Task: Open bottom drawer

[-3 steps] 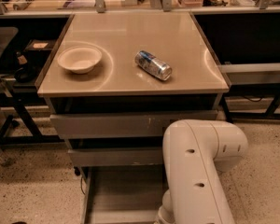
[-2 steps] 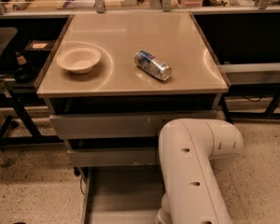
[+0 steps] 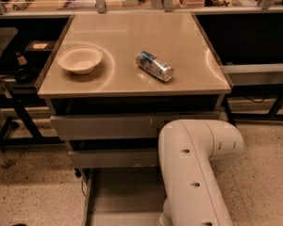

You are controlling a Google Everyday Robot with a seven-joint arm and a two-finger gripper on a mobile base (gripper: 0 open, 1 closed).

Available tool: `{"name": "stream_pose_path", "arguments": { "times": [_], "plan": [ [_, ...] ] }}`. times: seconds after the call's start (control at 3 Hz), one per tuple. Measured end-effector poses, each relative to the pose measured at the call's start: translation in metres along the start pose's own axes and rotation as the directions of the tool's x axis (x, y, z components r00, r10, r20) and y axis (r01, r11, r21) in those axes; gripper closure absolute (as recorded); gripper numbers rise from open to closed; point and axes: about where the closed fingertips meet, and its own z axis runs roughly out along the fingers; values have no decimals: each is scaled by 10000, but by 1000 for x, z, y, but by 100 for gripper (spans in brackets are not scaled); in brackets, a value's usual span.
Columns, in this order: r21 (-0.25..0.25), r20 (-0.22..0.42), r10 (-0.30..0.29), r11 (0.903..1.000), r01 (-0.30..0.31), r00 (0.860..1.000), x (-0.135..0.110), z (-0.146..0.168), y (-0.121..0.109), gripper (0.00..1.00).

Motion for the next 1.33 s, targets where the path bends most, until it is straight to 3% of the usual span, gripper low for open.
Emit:
{"name": "stream_pose_path", "arguments": {
  "times": [1.0,1.33],
  "plan": [
    [17,5,204,9998,-204,9998,10,2,11,100],
    [-6,207,402,9992,-402,9990,-2,2,20,100]
  ]
}}
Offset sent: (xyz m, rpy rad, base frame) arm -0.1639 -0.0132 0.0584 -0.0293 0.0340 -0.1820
